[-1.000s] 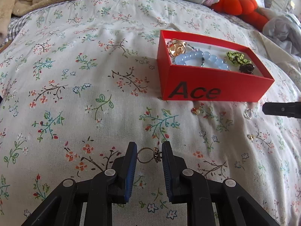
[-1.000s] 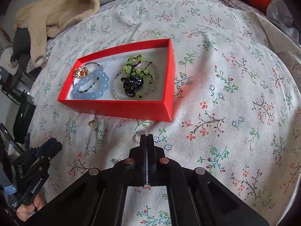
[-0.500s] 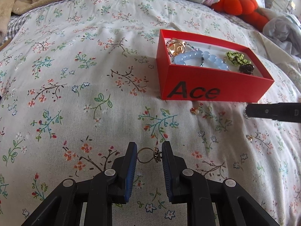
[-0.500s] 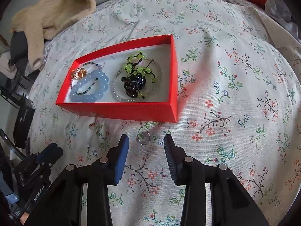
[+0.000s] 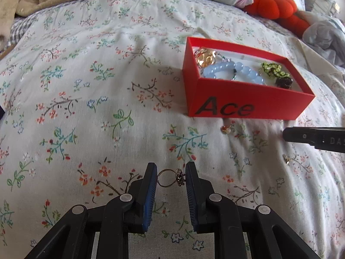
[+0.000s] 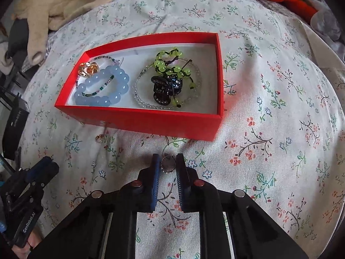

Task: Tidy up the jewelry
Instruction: 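Lower the gold ring into the box with the left tool while the right tool drops the silver ring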

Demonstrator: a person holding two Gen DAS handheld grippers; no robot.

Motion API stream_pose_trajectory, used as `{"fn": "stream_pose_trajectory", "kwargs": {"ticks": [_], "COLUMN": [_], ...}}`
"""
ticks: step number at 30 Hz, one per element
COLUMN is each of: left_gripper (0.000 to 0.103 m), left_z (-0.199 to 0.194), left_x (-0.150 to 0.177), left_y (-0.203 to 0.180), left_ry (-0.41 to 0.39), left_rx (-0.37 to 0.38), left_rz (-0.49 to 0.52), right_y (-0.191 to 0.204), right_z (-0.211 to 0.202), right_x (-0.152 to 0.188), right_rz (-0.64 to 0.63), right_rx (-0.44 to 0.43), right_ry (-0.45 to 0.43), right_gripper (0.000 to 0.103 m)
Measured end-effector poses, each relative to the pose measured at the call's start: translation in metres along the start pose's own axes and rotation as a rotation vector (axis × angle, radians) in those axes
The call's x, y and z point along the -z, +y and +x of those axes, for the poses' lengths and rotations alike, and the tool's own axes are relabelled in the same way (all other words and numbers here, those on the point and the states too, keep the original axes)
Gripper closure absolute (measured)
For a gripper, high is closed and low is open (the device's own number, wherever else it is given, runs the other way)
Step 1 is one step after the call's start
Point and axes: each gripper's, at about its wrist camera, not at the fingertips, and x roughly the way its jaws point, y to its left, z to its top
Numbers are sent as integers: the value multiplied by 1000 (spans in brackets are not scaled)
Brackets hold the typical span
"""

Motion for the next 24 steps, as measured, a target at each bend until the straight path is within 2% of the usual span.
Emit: {"fn": "stream_pose_trajectory", "kwargs": {"ticks": [9, 14, 21, 24], "left_gripper": [82, 82, 82, 82], "left_z": [-17, -16, 9, 21], "left_x": [-33, -57, -84, -89], "left_y": [-19, -41, -68, -74], "left_ry": [-54, -74, -48, -28], "left_rx": [21, 48, 64, 48], "left_rz": [38, 57, 62, 65], "right_y": [-21, -28, -33, -37], "right_z": [-41, -53, -62, -69], "right_x": [-8, -19, -27, -28], "right_rz": [66, 88, 104, 112], "right_rx": [-76, -105, -136, -151], "right_ry": [-85, -121, -144, -160], "right_gripper": [87, 87, 87, 87]}}
